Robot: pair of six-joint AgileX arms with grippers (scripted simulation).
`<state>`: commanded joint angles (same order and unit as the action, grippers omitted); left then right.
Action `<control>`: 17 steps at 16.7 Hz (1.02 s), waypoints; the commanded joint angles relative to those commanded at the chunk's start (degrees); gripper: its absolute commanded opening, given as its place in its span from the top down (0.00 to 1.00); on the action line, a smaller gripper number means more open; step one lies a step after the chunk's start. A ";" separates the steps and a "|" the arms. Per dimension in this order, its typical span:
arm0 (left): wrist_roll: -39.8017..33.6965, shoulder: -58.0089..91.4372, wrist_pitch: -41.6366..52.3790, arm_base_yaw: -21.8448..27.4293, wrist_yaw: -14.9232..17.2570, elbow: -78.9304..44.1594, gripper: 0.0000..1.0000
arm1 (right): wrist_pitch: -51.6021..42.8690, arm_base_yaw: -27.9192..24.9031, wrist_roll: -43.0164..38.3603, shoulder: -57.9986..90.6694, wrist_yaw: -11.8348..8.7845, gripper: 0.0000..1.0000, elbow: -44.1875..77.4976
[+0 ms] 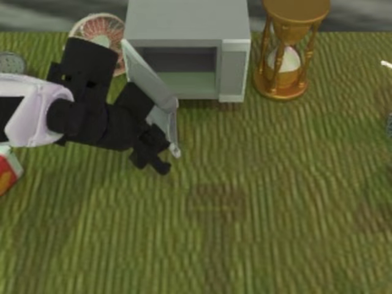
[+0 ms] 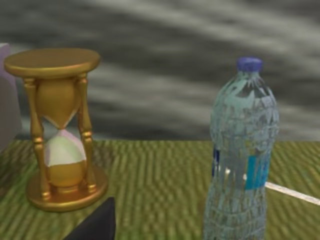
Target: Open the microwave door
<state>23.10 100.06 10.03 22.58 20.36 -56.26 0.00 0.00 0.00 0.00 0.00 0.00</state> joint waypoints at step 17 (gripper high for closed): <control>3.72 -0.22 1.58 -1.61 2.48 0.02 1.00 | 0.00 0.00 0.00 0.00 0.00 0.00 0.00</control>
<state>26.82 99.83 11.61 20.97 22.84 -56.24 0.00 0.00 0.00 0.00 0.00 0.00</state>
